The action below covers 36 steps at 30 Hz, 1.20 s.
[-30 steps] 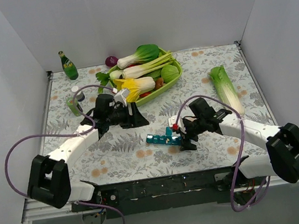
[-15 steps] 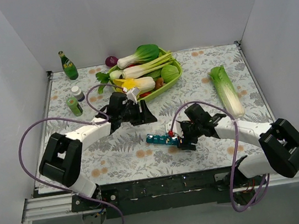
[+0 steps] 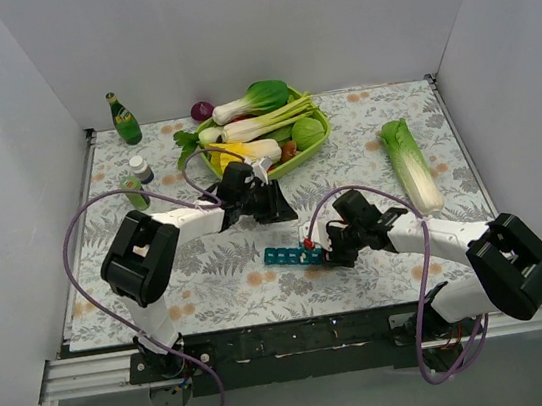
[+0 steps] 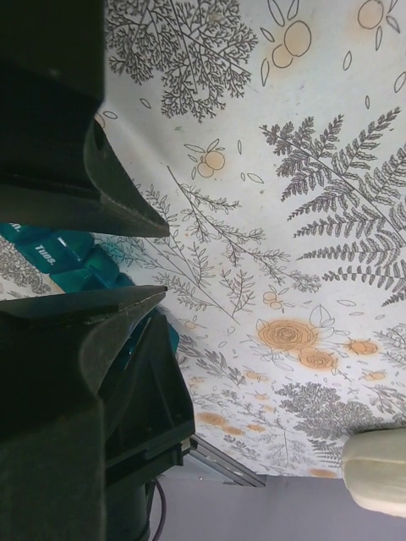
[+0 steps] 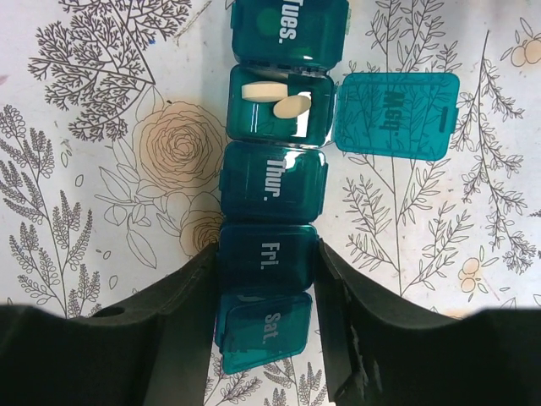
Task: Sort the pills into containers
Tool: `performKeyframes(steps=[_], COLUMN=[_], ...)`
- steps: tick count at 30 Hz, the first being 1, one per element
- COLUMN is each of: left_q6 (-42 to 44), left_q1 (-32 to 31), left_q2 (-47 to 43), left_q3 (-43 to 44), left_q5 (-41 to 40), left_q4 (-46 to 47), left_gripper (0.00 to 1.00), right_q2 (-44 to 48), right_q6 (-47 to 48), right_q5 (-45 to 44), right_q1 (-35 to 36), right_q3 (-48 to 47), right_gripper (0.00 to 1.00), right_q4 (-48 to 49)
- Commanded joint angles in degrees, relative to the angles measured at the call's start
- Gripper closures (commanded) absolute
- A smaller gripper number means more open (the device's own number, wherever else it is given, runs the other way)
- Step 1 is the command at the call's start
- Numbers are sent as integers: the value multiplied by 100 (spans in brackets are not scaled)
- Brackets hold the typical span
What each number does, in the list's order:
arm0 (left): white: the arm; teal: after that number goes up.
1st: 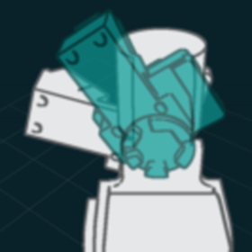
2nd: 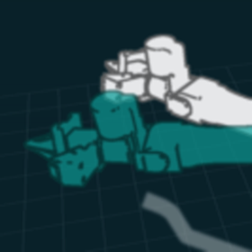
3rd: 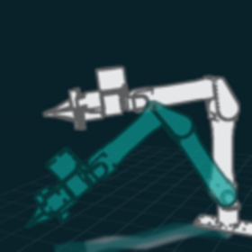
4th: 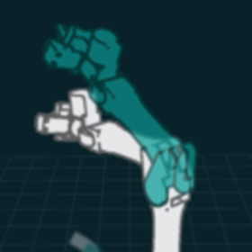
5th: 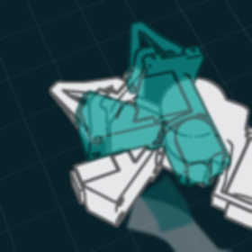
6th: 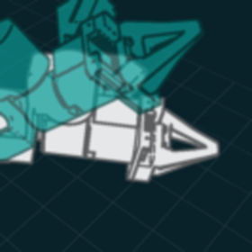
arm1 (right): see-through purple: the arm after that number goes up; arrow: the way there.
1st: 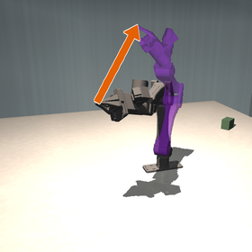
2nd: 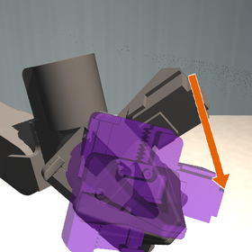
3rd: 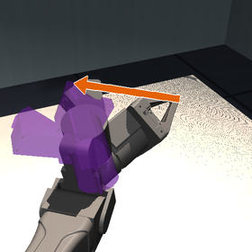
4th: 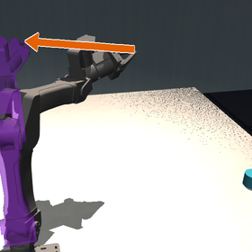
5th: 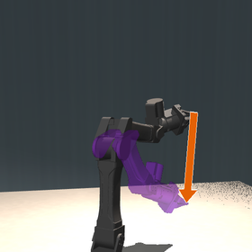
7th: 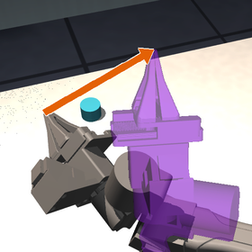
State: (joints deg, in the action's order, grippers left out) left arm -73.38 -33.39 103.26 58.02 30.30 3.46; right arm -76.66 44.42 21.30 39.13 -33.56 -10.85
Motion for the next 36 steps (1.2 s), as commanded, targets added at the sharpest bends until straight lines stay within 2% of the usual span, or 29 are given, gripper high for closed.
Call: performKeyframes(steps=[1, 10, 16, 22, 29, 36], left_q6=[61, 184, 228, 184, 245, 413], left_q1=[-159, -414, -476, -581, -809, -959], left_q2=[202, 414, -59, -491, -430, -350], left_q3=[393, 412, 26, -431, -546, -414], left_q5=[-25, 423, 643, 661, 696, 82], left_q4=[-3, -179, -180, -215, -311, -1181], left_gripper=[72, 87, 94, 95, 96, 98], right_q2=[-59, -121, -200, -288, -349, -393], right_q6=[-30, -92, -180, -241, -285, -303], right_q5=[-73, -73, -170, -231, -258, -276], right_q1=[42, 42, 24, 33, 33, 33], right_q3=[16, 8, -63, -124, -151, -168], right_gripper=[51, 58, 60, 62, 63, 64], right_q4=[118, 136, 127, 127, 110, 118])
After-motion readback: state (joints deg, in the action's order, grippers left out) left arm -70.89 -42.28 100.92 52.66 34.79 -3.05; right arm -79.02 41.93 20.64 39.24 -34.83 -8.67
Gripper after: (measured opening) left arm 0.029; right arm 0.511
